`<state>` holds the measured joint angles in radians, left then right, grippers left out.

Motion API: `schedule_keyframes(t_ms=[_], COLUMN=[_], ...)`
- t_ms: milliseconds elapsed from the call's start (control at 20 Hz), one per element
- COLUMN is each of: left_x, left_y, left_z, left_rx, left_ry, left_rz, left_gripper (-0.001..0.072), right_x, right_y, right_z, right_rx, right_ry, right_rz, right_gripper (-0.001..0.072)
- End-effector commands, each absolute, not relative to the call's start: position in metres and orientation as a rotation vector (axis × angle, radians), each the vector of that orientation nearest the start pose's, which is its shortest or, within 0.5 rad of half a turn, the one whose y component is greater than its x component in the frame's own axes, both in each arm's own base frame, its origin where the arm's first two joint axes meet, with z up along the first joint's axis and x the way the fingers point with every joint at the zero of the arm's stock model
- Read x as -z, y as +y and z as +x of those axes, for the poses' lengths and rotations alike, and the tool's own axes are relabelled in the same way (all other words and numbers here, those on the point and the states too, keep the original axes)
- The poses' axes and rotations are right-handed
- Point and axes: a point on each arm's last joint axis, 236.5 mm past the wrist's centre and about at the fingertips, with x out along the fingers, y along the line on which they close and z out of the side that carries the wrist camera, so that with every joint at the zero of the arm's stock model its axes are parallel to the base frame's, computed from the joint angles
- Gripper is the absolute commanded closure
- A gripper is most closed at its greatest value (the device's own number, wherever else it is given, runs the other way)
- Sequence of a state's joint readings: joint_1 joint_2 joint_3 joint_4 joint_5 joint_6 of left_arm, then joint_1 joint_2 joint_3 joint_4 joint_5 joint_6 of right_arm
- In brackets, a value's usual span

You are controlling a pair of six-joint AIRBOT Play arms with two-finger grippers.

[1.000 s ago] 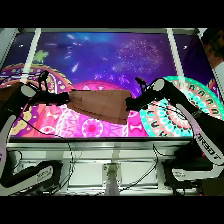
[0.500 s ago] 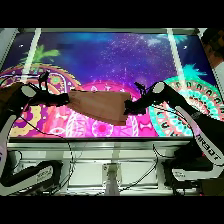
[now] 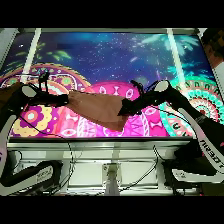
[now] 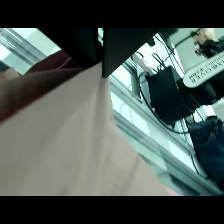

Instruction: Fold the clothes and pants, and hang the long-sleeved shirts on hangers.

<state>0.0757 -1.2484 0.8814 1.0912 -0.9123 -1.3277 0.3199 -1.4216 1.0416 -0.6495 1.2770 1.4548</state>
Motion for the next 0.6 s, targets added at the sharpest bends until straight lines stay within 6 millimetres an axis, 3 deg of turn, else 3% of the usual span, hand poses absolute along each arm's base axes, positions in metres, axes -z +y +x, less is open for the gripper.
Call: schedule_keyframes(t_ms=[0, 300, 350, 450, 500, 550], left_x=[0.041, 0.044, 0.044, 0.044, 0.044, 0.044], left_y=[-0.057, -0.051, -0.051, -0.051, -0.051, -0.051], left_z=[0.372, 0.370, 0.370, 0.370, 0.370, 0.370], left_rx=[0.215, 0.206, 0.206, 0.206, 0.206, 0.207], left_ry=[1.194, 1.202, 1.202, 1.202, 1.203, 1.203], left_rz=[-0.327, -0.291, -0.290, -0.290, -0.290, -0.291], left_gripper=[0.0691, 0.0691, 0.0690, 0.0690, 0.0690, 0.0680], right_x=[0.014, 0.063, 0.067, 0.070, 0.071, 0.072], right_y=[0.286, 0.270, 0.268, 0.263, 0.261, 0.260], right_z=[0.257, 0.237, 0.234, 0.234, 0.234, 0.234], right_rx=[-0.736, -0.553, -0.547, -0.539, -0.536, -0.534], right_ry=[1.644, 1.701, 1.708, 1.708, 1.707, 1.705], right_rz=[0.499, 0.356, 0.339, 0.314, 0.303, 0.295], right_gripper=[0.0700, 0.0675, 0.0585, 0.0263, 0.0151, 0.0145])
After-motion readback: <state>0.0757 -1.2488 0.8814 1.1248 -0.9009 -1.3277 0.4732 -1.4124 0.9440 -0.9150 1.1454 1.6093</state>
